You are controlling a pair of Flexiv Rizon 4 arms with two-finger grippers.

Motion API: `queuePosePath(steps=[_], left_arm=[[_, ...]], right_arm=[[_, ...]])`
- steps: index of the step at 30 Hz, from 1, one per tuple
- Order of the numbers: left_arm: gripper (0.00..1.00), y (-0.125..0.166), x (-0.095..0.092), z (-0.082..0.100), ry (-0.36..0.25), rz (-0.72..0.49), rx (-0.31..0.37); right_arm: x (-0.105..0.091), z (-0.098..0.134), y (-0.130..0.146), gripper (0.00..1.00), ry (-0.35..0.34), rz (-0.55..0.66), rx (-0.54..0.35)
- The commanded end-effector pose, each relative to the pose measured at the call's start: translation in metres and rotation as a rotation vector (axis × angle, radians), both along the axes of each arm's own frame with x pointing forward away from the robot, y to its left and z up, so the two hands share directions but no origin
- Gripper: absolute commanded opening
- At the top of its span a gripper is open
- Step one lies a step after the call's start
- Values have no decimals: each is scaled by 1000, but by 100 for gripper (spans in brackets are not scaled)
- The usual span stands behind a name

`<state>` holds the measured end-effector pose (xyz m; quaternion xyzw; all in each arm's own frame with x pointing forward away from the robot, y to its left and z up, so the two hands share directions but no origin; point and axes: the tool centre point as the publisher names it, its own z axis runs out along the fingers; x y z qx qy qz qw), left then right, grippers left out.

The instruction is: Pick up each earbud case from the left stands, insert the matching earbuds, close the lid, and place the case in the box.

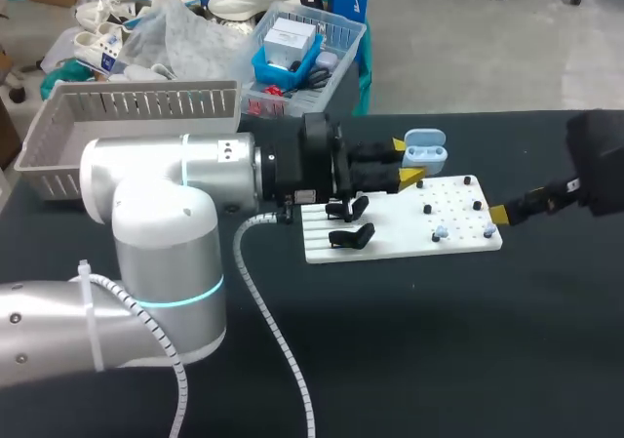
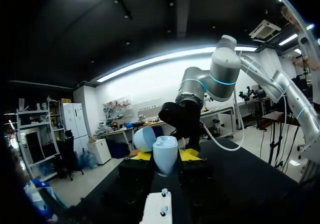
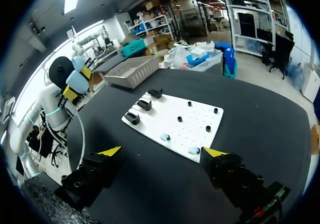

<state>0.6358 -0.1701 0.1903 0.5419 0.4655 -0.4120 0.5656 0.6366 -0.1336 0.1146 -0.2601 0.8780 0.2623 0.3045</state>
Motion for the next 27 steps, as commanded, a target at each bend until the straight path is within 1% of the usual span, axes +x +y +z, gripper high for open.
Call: queuePosePath(steps=[1, 2, 5, 8, 10, 14, 23, 27], left_arm=[[0, -1, 15, -17, 18, -3, -63], [0, -1, 19, -20, 33, 7, -60], [0, -1, 26, -28, 36, 22, -64], [0, 0, 28, -35, 28, 17, -59], [0, 1, 29, -40, 11, 12, -55], [0, 2, 36, -52, 25, 24, -35], [0, 6, 48, -67, 39, 48, -10], [0, 9, 50, -70, 48, 59, -6]], right_arm=[[3, -2, 7, 100, 12, -7, -15], [3, -2, 8, 100, 15, -7, -18], [4, -2, 12, 100, 31, -3, -35], [2, -2, 12, 100, 35, -12, -36], [2, -1, 12, 100, 38, -19, -40], [0, -2, 12, 100, 45, -35, -45], [-3, -8, 14, 100, 71, -50, -43], [-2, -9, 16, 100, 82, -47, -44]])
